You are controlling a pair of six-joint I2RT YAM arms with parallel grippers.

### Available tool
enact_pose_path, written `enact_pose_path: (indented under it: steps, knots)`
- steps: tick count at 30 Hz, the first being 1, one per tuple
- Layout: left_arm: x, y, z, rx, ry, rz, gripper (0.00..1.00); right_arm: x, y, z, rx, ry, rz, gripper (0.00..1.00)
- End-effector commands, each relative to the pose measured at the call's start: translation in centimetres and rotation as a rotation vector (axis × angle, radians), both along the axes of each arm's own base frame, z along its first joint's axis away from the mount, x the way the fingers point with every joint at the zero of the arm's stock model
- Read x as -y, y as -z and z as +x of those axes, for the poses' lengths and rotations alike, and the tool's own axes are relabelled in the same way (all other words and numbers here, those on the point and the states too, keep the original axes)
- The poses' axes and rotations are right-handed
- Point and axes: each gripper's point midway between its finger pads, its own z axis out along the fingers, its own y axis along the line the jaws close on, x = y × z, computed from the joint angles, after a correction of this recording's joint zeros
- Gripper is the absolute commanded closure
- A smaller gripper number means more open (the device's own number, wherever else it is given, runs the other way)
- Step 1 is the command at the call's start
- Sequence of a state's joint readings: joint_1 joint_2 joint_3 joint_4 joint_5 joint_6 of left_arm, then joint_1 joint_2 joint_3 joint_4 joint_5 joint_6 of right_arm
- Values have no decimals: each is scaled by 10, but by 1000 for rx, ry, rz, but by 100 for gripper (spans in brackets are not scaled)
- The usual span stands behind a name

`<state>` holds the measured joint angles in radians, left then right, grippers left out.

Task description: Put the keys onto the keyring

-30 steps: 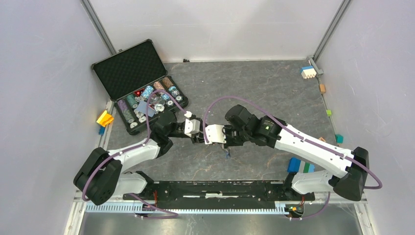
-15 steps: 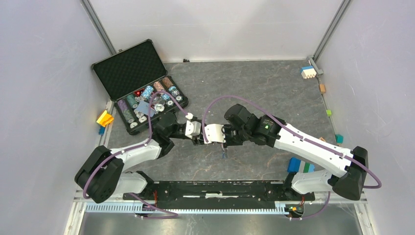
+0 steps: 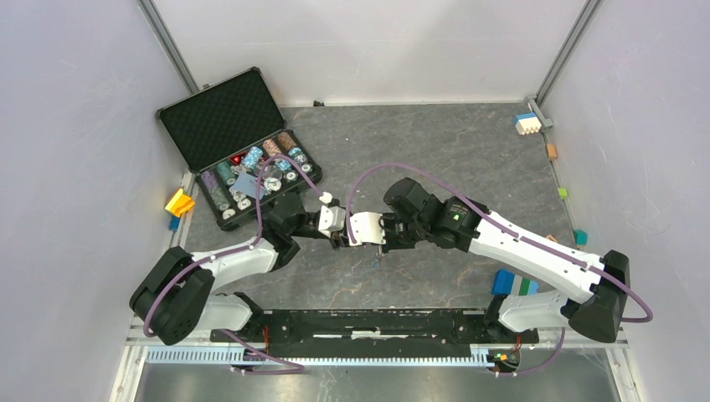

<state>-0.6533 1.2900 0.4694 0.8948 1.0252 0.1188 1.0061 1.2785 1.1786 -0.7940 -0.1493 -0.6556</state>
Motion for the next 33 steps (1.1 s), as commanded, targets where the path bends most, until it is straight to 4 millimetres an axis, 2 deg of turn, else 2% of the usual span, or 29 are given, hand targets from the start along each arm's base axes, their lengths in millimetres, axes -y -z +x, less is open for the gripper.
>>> enact_pose_path:
  steps: [1, 13, 19, 24, 29, 33]
  knots:
    - [4, -3, 0, -9, -5, -17, 75, -18, -23, 6, 32, -12, 86, 100]
    - [5, -9, 2, -25, -18, -33, 79, -18, -20, 4, 22, -16, 82, 100]
    - [5, -9, 2, -33, -16, -31, 85, -17, -18, 4, 18, -15, 77, 100]
    - [4, -7, -1, -37, -1, -23, 98, -17, -17, 4, 17, -14, 78, 100]
    - [2, -4, -12, -34, 47, -10, 98, -16, -18, 4, 24, -8, 87, 100]
    - [-2, -8, -17, -19, 49, -24, 98, -14, -19, 5, 35, -4, 122, 83]
